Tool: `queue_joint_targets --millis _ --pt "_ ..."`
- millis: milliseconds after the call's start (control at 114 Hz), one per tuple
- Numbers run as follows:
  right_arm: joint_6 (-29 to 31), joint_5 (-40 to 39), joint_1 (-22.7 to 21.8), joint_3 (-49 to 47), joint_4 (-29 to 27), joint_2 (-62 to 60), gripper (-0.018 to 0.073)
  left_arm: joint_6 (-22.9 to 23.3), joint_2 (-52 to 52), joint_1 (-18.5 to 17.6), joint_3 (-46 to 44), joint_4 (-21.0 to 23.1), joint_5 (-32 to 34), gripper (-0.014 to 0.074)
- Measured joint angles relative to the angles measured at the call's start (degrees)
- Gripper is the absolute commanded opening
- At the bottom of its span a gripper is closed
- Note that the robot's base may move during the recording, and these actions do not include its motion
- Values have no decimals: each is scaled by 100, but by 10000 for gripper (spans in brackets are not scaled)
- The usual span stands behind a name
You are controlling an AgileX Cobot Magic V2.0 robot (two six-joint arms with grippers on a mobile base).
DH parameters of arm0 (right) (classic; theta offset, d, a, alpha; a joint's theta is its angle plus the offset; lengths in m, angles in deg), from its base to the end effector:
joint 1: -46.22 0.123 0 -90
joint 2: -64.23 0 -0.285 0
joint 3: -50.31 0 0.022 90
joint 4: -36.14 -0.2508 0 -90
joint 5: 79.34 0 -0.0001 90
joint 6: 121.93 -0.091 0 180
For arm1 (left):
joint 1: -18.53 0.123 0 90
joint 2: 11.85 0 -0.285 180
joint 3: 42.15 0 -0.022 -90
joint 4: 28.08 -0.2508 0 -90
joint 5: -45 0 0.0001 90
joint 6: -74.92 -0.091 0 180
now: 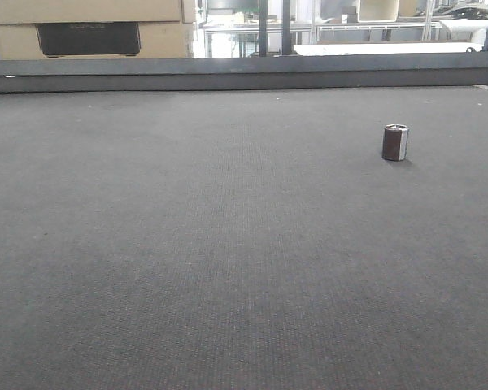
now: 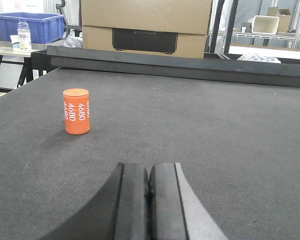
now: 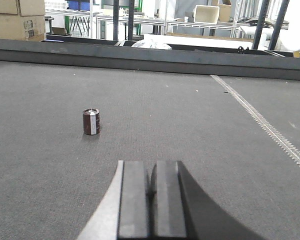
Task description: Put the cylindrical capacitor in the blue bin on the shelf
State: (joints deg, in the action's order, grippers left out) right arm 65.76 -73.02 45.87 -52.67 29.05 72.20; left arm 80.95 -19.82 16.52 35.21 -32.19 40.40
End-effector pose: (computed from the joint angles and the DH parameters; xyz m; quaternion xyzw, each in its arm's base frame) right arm 0.0566 0.0009 0.2042 -0.0066 0.7148 -0.0012 0.6993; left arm 0.0569 -0.0015 0.2049 -0.0016 0.7066 -0.0223 0.7073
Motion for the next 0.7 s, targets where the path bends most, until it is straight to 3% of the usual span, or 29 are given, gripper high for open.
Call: queue_joint_targets --millis 455,699 --pt "0 0 0 0 0 0 -153 0 0 0 0 0 61 -111" --pt "0 -23 0 0 0 0 -153 0 0 0 0 0 582 -111"
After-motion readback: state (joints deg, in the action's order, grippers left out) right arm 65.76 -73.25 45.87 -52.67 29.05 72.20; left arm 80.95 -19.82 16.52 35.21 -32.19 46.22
